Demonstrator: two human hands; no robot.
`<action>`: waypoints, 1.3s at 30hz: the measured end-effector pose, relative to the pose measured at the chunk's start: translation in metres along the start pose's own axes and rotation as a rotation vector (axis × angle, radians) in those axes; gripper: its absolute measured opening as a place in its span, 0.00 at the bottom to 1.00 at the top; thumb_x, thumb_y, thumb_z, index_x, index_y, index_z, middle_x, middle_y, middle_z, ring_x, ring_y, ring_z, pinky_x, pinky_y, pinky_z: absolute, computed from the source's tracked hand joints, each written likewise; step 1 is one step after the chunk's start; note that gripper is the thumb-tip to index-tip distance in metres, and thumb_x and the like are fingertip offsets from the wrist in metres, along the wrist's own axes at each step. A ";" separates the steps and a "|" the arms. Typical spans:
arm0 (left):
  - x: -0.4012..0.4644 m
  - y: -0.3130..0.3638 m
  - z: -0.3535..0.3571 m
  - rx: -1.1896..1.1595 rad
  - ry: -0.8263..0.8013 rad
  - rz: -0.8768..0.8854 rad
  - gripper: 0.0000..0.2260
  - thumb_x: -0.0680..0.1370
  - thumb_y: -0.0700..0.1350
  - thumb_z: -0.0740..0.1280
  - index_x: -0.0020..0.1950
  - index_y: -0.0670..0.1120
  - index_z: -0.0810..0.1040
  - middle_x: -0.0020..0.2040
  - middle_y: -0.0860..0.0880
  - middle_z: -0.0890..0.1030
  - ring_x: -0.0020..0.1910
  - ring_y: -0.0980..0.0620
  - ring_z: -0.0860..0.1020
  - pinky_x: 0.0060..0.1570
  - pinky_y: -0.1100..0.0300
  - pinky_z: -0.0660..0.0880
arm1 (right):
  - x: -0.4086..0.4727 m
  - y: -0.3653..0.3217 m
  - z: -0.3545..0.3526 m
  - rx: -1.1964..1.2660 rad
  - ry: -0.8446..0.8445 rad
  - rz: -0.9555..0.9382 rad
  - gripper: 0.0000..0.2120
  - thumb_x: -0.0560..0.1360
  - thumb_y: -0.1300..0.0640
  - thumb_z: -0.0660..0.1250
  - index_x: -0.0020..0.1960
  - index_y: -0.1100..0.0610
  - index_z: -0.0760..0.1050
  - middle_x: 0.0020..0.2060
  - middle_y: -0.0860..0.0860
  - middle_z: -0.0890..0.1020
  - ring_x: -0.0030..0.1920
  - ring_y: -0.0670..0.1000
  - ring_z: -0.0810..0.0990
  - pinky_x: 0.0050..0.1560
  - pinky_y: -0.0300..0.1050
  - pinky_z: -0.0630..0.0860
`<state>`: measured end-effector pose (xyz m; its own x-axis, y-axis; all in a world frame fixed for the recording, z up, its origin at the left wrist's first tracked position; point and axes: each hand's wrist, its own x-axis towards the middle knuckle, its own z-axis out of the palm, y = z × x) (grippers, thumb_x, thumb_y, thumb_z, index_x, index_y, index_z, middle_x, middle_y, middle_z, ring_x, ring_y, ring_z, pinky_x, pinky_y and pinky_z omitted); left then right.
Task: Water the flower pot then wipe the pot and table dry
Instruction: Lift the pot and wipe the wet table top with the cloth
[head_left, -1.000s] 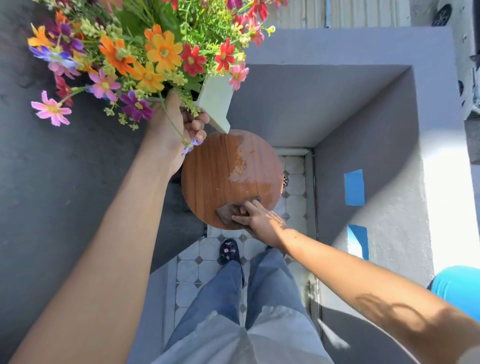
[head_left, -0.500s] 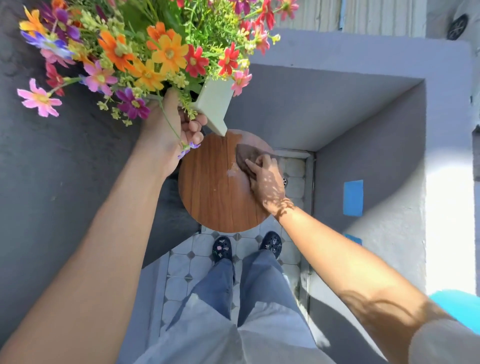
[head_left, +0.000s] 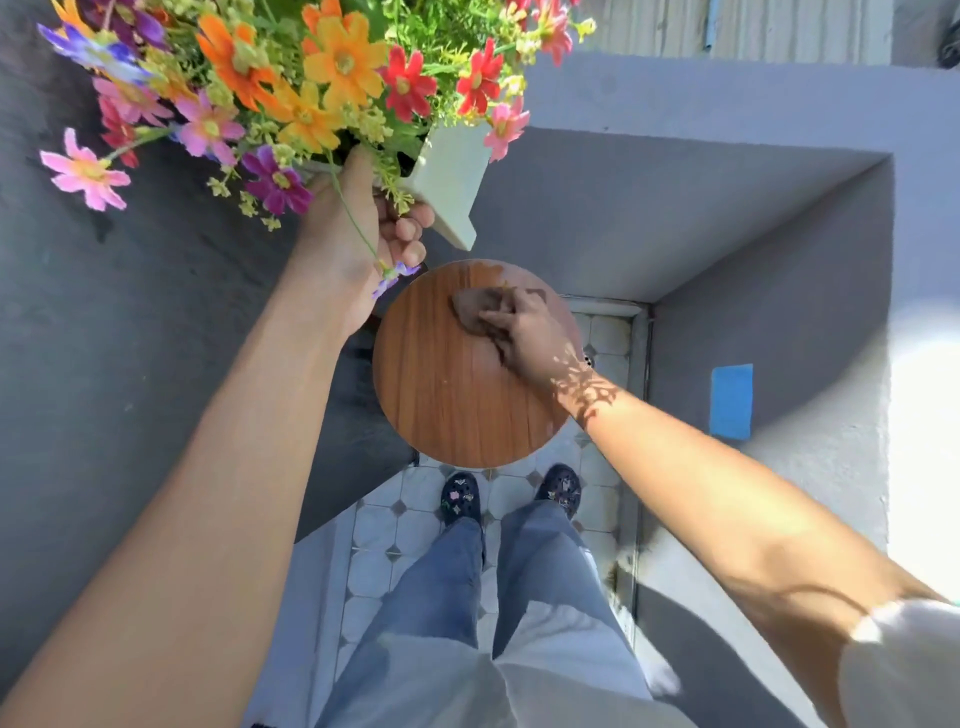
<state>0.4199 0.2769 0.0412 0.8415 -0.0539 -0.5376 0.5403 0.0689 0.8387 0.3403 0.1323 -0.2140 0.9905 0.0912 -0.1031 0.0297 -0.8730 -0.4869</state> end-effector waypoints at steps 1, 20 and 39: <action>0.000 0.000 -0.001 -0.003 0.003 -0.001 0.17 0.83 0.44 0.51 0.41 0.42 0.76 0.27 0.46 0.75 0.24 0.55 0.66 0.22 0.63 0.64 | 0.018 0.008 -0.007 0.033 0.053 0.142 0.18 0.73 0.59 0.68 0.62 0.48 0.79 0.56 0.55 0.74 0.55 0.57 0.72 0.54 0.53 0.78; 0.002 -0.005 -0.012 0.051 0.001 -0.019 0.17 0.83 0.43 0.51 0.43 0.41 0.77 0.27 0.45 0.75 0.23 0.54 0.67 0.21 0.63 0.64 | -0.046 -0.081 0.034 0.108 -0.214 -0.161 0.18 0.74 0.57 0.68 0.63 0.49 0.78 0.57 0.53 0.73 0.58 0.56 0.71 0.48 0.50 0.77; -0.012 -0.022 -0.023 0.057 -0.016 -0.021 0.16 0.82 0.42 0.52 0.47 0.39 0.77 0.25 0.46 0.77 0.21 0.55 0.68 0.20 0.64 0.65 | -0.039 -0.100 0.049 0.029 -0.206 -0.216 0.19 0.78 0.53 0.63 0.69 0.49 0.72 0.57 0.55 0.70 0.57 0.57 0.70 0.49 0.52 0.79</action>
<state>0.3985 0.2989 0.0274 0.8292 -0.0707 -0.5545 0.5565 0.0108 0.8308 0.2927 0.2397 -0.2033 0.9133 0.3713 -0.1673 0.2299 -0.8092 -0.5407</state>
